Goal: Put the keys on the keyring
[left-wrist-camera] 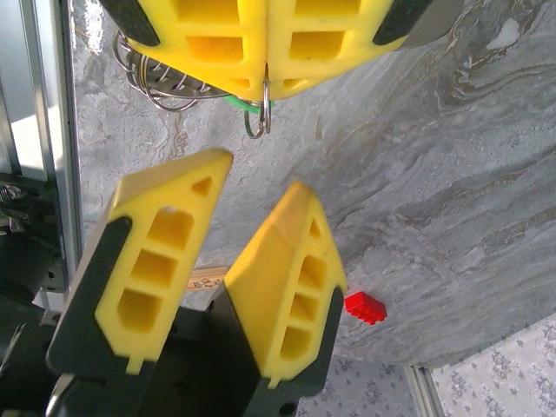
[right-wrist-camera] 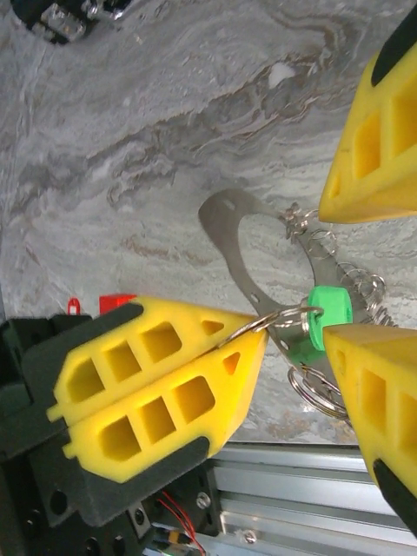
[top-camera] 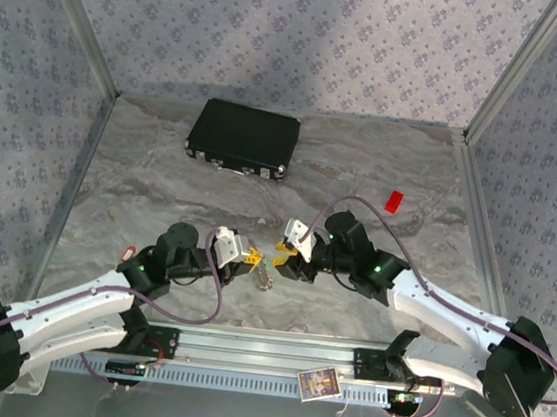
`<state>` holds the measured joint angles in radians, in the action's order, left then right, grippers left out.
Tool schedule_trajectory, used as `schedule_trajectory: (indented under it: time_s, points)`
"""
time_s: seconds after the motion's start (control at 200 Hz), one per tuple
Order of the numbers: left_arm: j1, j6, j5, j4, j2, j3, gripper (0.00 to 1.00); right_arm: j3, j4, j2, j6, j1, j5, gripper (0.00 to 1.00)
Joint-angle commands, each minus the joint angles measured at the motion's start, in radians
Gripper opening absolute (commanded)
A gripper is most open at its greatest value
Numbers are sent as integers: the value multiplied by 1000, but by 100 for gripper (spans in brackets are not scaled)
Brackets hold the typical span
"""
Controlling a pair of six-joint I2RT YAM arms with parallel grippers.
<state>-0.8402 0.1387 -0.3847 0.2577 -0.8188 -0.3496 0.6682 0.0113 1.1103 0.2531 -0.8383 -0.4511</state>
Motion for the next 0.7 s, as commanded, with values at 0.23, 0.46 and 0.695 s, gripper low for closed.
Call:
schedule_trajectory:
  time_s: [0.23,0.46,0.695]
  points:
    - [-8,21,-75,80,12,-2,0,35,-75,44,65,-32,-73,27]
    - [-7,23,-75,82,12,0,0,23,-52,29,74,-35,-44,27]
    - [-8,24,-77,82,10,0,0,1,-9,-5,69,-31,-14,27]
